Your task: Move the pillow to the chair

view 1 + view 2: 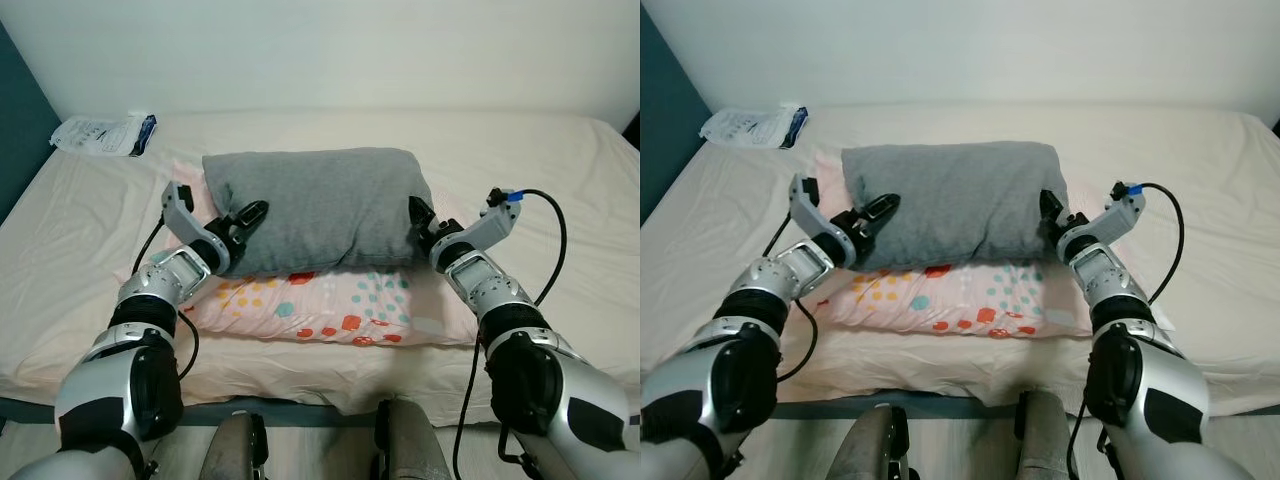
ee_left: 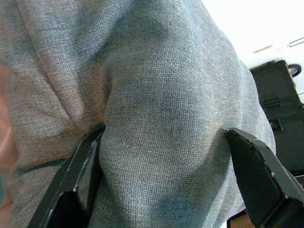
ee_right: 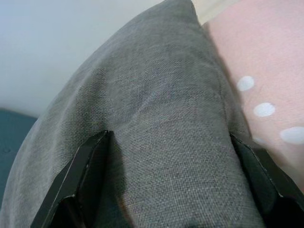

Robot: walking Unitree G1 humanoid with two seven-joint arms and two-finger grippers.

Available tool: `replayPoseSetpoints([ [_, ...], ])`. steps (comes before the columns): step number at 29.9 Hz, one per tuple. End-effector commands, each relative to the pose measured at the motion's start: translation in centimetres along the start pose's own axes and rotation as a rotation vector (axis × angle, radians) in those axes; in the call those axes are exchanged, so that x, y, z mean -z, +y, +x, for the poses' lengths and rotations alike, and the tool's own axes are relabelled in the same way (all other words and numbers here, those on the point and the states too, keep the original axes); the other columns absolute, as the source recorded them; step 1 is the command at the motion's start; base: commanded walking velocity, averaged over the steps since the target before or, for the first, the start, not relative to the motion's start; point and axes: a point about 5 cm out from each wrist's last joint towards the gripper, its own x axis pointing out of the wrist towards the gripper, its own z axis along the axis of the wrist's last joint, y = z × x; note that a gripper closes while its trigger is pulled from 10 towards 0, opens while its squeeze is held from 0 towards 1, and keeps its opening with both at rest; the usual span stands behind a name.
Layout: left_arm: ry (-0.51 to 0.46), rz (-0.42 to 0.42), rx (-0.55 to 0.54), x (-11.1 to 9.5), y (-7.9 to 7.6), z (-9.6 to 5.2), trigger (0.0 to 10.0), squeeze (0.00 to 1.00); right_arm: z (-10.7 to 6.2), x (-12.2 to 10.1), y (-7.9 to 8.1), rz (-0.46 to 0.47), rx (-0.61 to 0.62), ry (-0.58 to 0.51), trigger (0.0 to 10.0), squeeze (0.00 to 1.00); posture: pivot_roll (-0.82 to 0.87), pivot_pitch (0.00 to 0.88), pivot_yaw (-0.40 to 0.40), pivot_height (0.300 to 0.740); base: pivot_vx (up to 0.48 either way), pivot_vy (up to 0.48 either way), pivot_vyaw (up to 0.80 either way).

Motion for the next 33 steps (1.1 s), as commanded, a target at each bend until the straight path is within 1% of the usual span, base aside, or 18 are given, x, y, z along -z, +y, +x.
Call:
replayPoseSetpoints([
  [1, 0.125, -0.093, 0.076, 3.4, -1.1, 1.0, 10.0, 0.0, 0.3, 4.0, 1.3, 0.107, -0.079, 0.161, 10.0, 0.0, 0.01, 0.168, 0.014, 0.606, 0.0, 0.0, 0.0],
  [2, 0.125, -0.093, 0.076, 3.4, -1.1, 1.0, 10.0, 0.0, 0.3, 4.0, 1.3, 0.107, -0.079, 0.161, 10.0, 0.0, 0.01, 0.168, 0.014, 0.606, 0.0, 0.0, 0.0],
  [3, 0.127, -0.102, 0.08, 3.4, -1.0, 0.9, 10.0, 0.0, 0.3, 4.1, 1.4, 0.155, -0.091, 0.158, 10.0, 0.0, 0.01, 0.167, 0.016, 0.606, 0.0, 0.0, 0.0],
  [4, 0.129, -0.106, 0.083, 3.4, -1.0, 0.8, 10.0, 0.0, 0.3, 4.2, 1.4, 0.168, -0.099, 0.162, 10.0, 0.0, 0.01, 0.167, 0.016, 0.606, 0.0, 0.0, 0.0],
  [5, 0.135, -0.088, 0.073, 3.5, -0.8, 0.7, 10.0, 0.0, 0.3, 4.4, 1.4, 0.134, -0.099, 0.176, 6.7, 0.0, 0.01, 0.168, 0.015, 0.606, 0.0, 0.0, 0.0],
  [6, 0.135, -0.088, 0.073, 3.5, -0.8, 0.7, 10.0, 0.0, 0.3, 4.4, 1.4, 0.134, -0.099, 0.176, 6.7, 0.0, 0.01, 0.168, 0.015, 0.606, 0.0, 0.0, 0.0],
  [7, 0.141, -0.067, 0.066, 3.5, -0.7, 0.6, 10.0, 0.0, 0.3, 4.5, 1.4, 0.104, -0.099, 0.185, 4.1, 0.0, 0.01, 0.166, 0.015, 0.606, 0.0, 0.0, 0.0],
  [8, 0.149, -0.029, 0.059, 3.6, -0.5, 0.5, 10.0, 0.0, 0.3, 4.5, 1.4, 0.068, -0.096, 0.192, 0.8, 0.0, 0.01, 0.166, 0.015, 0.606, 0.0, 0.0, 0.0],
  [9, 0.149, -0.029, 0.059, 3.6, -0.5, 0.5, 10.0, 0.0, 0.3, 4.5, 1.4, 0.068, -0.096, 0.192, 0.8, 0.0, 0.01, 0.166, 0.015, 0.606, 0.0, 0.0, 0.0],
  [10, 0.162, 0.056, 0.036, 3.8, -0.3, 0.5, 10.0, 0.0, 0.3, 4.4, 1.4, 0.008, -0.083, 0.189, 0.0, 0.0, 0.01, 0.163, 0.015, 0.606, 0.0, 0.0, 0.0],
  [11, 0.162, 0.056, 0.036, 3.8, -0.3, 0.5, 10.0, 0.0, 0.3, 4.4, 1.4, 0.008, -0.083, 0.189, 0.0, 0.0, 0.01, 0.163, 0.015, 0.606, 0.0, 0.0, 0.0],
  [12, 0.176, 0.135, 0.013, 4.0, -0.1, 0.4, 3.6, 0.0, 0.4, 4.3, 1.3, -0.041, -0.065, 0.182, 0.0, 0.0, 0.01, 0.161, 0.015, 0.606, 0.0, 0.0, 0.0],
  [13, 0.183, 0.176, 0.01, 4.2, -0.1, 0.3, 0.0, 0.0, 0.4, 4.0, 1.3, -0.067, -0.053, 0.165, 0.0, 0.0, 0.01, 0.16, 0.016, 0.606, 0.0, 0.0, 0.0],
  [15, 0.183, 0.176, 0.01, 4.2, -0.1, 0.3, 0.0, 0.0, 0.4, 4.0, 1.3, -0.067, -0.053, 0.165, 0.0, 0.0, 0.01, 0.16, 0.016, 0.606, 0.0, 0.0, 0.0],
  [20, 0.155, 0.2, -0.006, 4.2, -0.3, 0.0, 0.0, 0.0, 0.4, 3.6, 1.1, -0.125, -0.024, 0.138, 0.0, 0.0, 0.01, 0.152, 0.019, 0.606, 0.0, 0.0, 0.0],
  [28, 0.138, 0.226, -0.02, 4.2, -0.4, -0.2, 0.0, 0.0, 0.4, 3.7, 1.2, -0.141, -0.031, 0.136, 0.0, 0.0, 0.0, 0.141, 0.019, 0.606, 0.0, 0.0, 0.0],
  [31, 0.067, 0.256, -0.022, 3.5, -1.1, -0.4, 0.0, 0.0, 0.6, 3.5, 2.0, -0.172, -0.06, 0.104, 0.0, 0.0, 0.0, 0.121, 0.018, 0.606, 0.0, 0.0, 0.0],
  [33, 0.049, 0.264, -0.024, 3.2, -1.3, -0.5, 0.0, 0.0, 0.7, 3.4, 2.2, -0.183, -0.069, 0.092, 0.0, 0.0, 0.0, 0.121, 0.018, 0.606, 0.0, 0.0, 0.0],
])
